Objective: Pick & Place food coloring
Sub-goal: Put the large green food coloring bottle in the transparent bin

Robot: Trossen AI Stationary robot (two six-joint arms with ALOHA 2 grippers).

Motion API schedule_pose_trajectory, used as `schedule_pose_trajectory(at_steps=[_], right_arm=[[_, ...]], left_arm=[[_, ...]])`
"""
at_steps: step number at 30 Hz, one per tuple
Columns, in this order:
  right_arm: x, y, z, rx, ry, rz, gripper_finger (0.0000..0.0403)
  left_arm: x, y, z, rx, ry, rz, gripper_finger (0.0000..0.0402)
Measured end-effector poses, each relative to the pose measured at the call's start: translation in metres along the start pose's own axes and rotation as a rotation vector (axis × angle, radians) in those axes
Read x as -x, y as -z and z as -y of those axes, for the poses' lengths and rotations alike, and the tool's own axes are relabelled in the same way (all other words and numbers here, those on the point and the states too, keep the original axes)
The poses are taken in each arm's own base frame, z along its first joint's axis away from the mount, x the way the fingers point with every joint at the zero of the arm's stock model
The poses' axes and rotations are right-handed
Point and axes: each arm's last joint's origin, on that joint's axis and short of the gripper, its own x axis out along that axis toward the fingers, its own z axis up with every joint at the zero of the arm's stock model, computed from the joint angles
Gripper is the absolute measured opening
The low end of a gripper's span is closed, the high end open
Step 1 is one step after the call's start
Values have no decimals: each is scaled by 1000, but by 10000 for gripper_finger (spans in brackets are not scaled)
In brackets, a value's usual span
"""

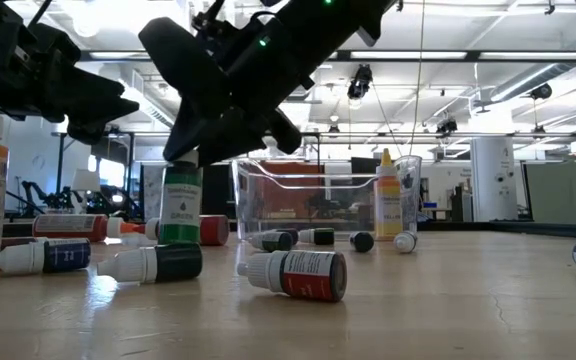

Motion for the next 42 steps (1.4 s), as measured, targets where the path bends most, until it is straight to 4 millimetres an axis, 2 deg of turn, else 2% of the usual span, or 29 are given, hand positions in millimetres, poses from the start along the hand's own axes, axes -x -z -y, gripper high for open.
schedule_pose_trajectory(at_steps=[7,14,21,33,42], right_arm=[[2,0,0,43,-64,-59,170],[5,1,2,57,-56,-96,203],[8,-2,2,84,-54,-86,217],[8,-3,2,131,-59,-80,213],[8,-3,3,174,-59,-78,158]], left_arm=[[0,0,0,0,0,0,163],[0,0,0,0,0,0,163],[0,0,0,0,0,0,163],[0,0,0,0,0,0,163],[0,0,0,0,0,0,163]])
